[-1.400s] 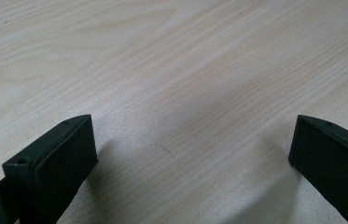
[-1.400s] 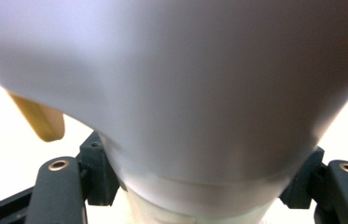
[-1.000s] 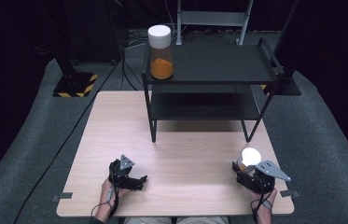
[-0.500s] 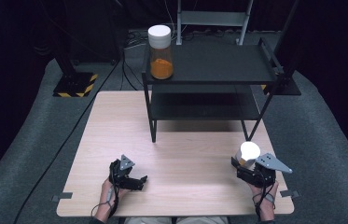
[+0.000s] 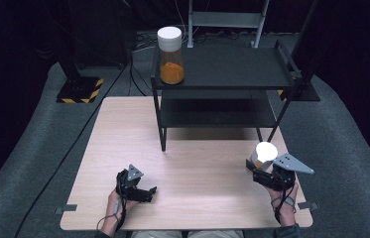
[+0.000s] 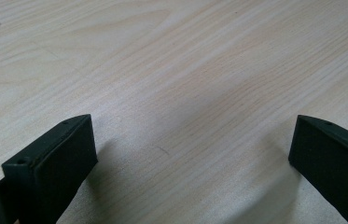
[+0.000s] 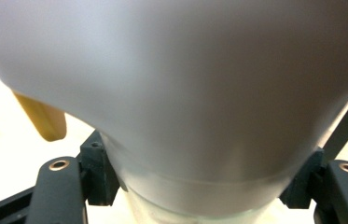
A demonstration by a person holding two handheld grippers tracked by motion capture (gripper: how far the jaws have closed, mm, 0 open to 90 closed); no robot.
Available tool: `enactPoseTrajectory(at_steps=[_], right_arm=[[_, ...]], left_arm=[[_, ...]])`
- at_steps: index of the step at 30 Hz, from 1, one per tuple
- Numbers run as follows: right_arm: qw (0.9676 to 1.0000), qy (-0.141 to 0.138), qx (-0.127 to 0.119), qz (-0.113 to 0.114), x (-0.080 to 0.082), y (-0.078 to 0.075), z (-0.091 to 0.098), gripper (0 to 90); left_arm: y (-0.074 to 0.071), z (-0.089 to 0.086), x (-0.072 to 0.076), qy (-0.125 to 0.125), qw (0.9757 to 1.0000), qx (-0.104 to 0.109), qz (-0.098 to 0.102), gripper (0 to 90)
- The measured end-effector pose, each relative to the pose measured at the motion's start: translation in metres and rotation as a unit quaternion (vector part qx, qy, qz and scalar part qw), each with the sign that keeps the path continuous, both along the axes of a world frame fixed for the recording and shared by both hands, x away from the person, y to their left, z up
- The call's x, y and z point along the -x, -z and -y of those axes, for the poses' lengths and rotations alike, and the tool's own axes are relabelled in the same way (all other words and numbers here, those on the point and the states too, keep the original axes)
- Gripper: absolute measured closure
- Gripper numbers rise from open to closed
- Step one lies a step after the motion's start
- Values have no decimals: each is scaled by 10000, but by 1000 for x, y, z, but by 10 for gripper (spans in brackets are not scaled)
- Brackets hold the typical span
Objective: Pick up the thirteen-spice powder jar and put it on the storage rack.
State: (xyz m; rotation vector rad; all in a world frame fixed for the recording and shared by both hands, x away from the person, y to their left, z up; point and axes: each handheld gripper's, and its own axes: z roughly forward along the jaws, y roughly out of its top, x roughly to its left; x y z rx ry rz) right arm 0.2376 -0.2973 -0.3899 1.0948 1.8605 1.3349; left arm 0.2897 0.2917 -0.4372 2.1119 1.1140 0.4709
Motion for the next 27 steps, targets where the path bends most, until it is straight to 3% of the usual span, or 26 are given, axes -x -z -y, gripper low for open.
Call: enactPoseTrajectory(at_steps=[27], right_arm=[[9992, -311, 11, 231, -15, -39, 8, 300]], left_arm=[[0, 0, 1, -29, 10000, 14, 5, 4]])
